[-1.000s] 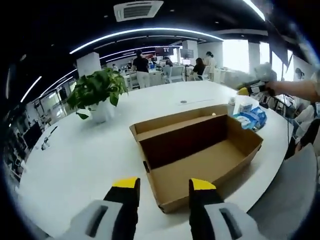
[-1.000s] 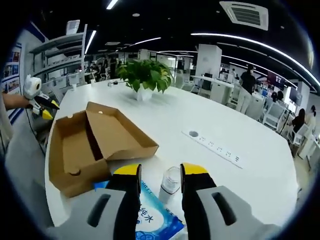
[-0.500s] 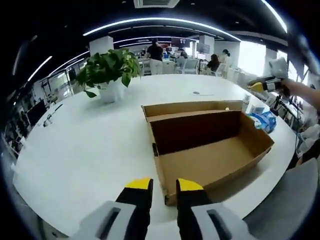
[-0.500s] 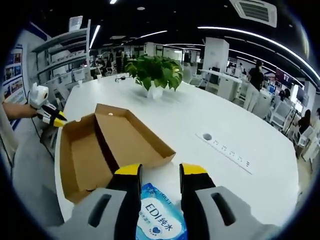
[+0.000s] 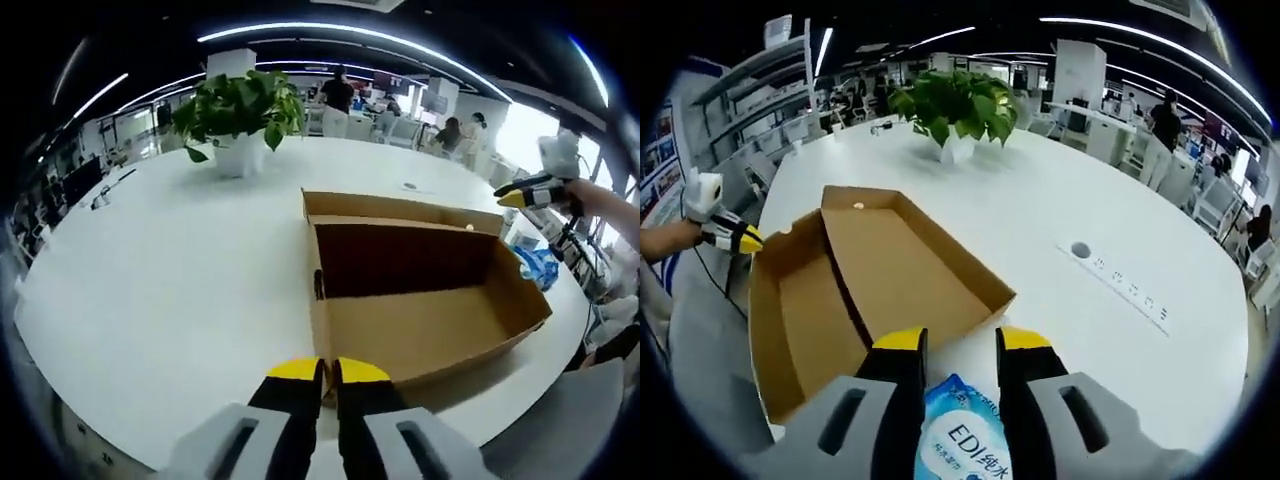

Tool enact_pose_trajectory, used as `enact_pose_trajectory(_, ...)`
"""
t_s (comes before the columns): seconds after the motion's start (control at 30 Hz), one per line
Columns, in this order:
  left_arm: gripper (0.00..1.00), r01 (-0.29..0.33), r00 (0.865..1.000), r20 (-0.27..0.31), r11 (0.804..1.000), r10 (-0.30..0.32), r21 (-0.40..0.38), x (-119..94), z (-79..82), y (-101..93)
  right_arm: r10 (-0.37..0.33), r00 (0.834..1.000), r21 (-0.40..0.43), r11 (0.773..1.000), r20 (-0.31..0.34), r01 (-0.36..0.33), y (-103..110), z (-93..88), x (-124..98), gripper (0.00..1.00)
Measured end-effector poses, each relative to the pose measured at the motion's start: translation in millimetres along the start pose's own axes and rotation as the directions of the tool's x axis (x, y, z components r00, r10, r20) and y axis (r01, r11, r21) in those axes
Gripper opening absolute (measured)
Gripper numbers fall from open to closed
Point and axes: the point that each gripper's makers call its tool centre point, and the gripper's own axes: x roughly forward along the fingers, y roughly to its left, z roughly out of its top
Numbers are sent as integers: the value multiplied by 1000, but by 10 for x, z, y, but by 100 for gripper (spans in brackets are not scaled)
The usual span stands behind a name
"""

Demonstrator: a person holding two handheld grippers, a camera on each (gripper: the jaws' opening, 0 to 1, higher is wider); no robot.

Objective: Operate the shoe box by opening the lid, removing the specified soft item, and placing it in the target area until the item is outside and the box remains undamaged.

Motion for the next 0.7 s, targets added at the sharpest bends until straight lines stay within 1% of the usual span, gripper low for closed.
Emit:
enact_pose_trajectory(0.07,4,-1,1000,-2,1000,1,-4,1,-1,1,-7,1000,13,1000,-25,7,-45,-38,90,24)
enact_pose_trajectory(0.17,4,-6,1000,-3,1000,6,-12,3,-4,2,-7,999,26,1000,-39,8,-83,-55,181,23)
enact_pose_trajectory(0.23,3,-9,1000,-3,1000,9,-12,4,-5,3,-4,998,50,999,-56,6,-96,-71,252,23)
enact_pose_trajectory(0.4,3,-12,1000,-6,1000,12,-13,7,-9,6,-11,997,70,997,-83,16,-147,-77,420,22)
enact_pose_trajectory(0.47,3,-13,1000,-7,1000,13,-10,7,-11,6,-8,995,103,995,-99,19,-172,-83,496,22)
enact_pose_trajectory(0.53,3,-14,1000,-9,1000,14,-11,9,-12,7,-28,991,130,990,-129,45,-224,-103,561,22)
enact_pose_trajectory(0.67,3,-11,1000,-12,1000,11,-17,14,-13,10,-33,987,153,987,-155,58,-275,-97,678,21)
enact_pose_trajectory(0.7,3,-10,1000,-13,1000,10,-16,18,-13,11,-37,985,170,983,-169,66,-292,-108,706,21)
